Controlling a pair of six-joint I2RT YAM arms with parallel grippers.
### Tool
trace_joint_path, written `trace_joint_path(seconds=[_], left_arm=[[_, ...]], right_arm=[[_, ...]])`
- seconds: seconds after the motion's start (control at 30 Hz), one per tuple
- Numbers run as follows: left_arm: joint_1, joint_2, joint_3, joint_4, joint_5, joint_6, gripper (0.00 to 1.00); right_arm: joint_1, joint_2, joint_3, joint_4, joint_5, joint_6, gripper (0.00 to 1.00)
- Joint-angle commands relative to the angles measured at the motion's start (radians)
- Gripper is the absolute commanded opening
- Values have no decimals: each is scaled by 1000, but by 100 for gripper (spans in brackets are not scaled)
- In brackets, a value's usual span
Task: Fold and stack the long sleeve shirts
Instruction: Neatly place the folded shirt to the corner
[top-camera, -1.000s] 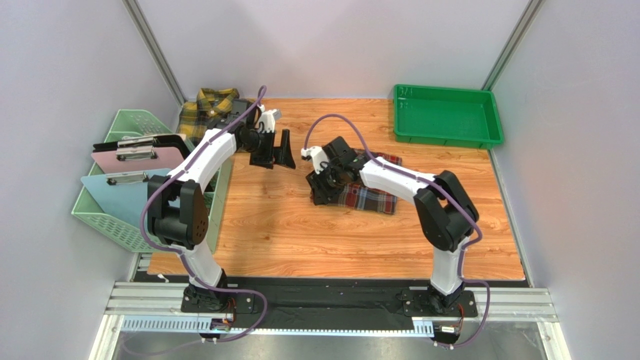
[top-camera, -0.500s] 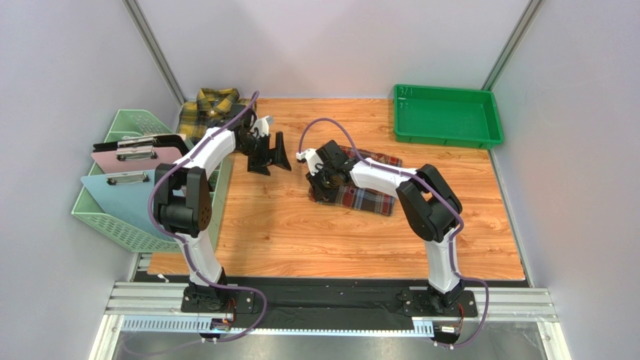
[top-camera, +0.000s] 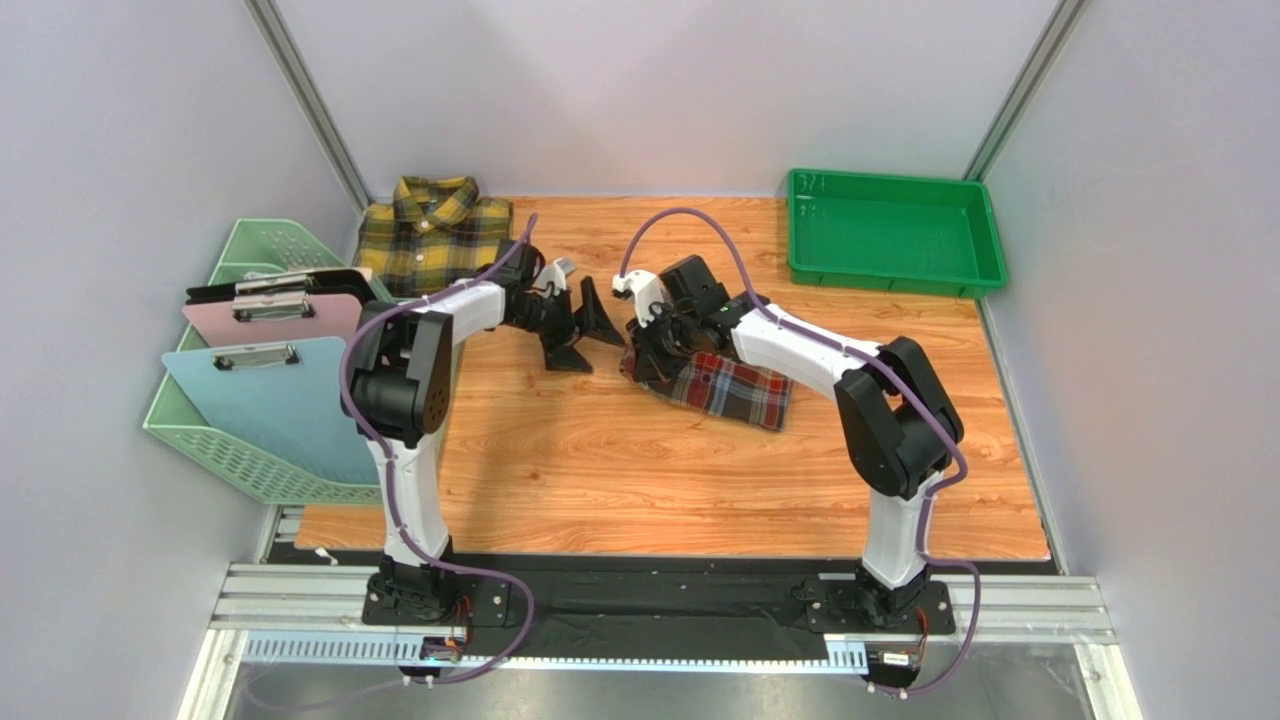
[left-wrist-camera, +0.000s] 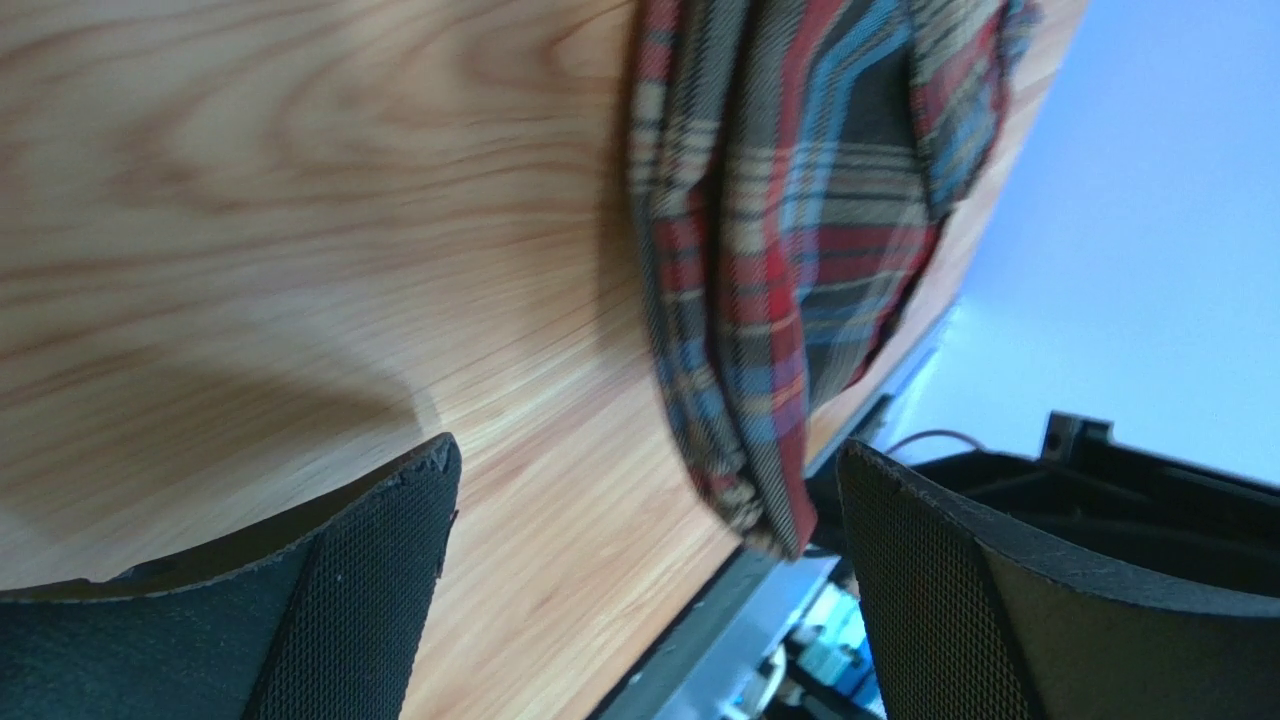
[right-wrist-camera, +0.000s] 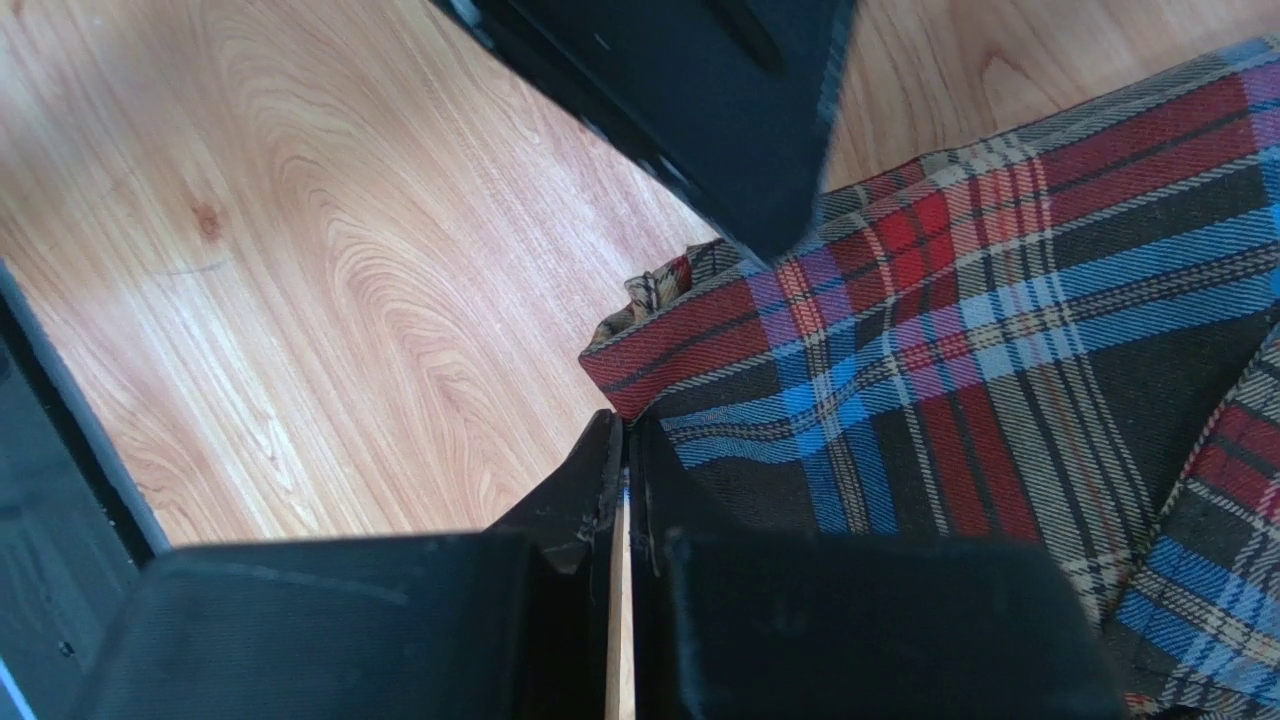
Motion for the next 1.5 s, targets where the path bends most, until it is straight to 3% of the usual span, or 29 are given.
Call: trace_joint_path(seconds=[0.0,0.2,0.27,0.3,0.67,0.77,0.8,0.9,1.0,1.23,1.33,1.37,1.4,1.47], left_arm=[[-32,25,-21,237,66,-206,99],[-81,84,-57,365,80,-340,99],[-95,98,-52,357,77,-351,94],[-95,120,-48,355,74,-355,87],[-95,144,60,313,71,-300,50],[-95,144,121,227,57,-216,16],[-95,141,152,170,27,-173,1],[-95,126,330,-146,-79,29,0],[-91,132,492,-391,-212,283,0],[-37,132,736,-602,-443,528,0],[-14,161,872,-648,-516,611,0],[-8,178,906,-655,-527,634,0],[10,186,966,-660,-545,661,0],[32,204,1014,-657,-567,680,0]], right_arm=[[-4,-55,3,15,-71,1,0],[-3,-68,4,9,-109,18,0],[-4,-79,4,10,-123,23,0],[-4,-84,4,9,-126,29,0],[2,-101,0,18,-147,43,0],[2,-111,-5,16,-149,52,0],[2,-114,-6,13,-147,55,4],[-19,-136,-15,-8,-140,73,27],[-64,-182,-61,-26,-114,46,36],[-163,-259,-180,-92,-82,-45,48],[-193,-291,-221,-99,-72,-62,65],[-203,-297,-227,-99,-71,-68,79],[-207,-311,-235,-100,-68,-69,86],[-210,-320,-252,-100,-57,-79,93]])
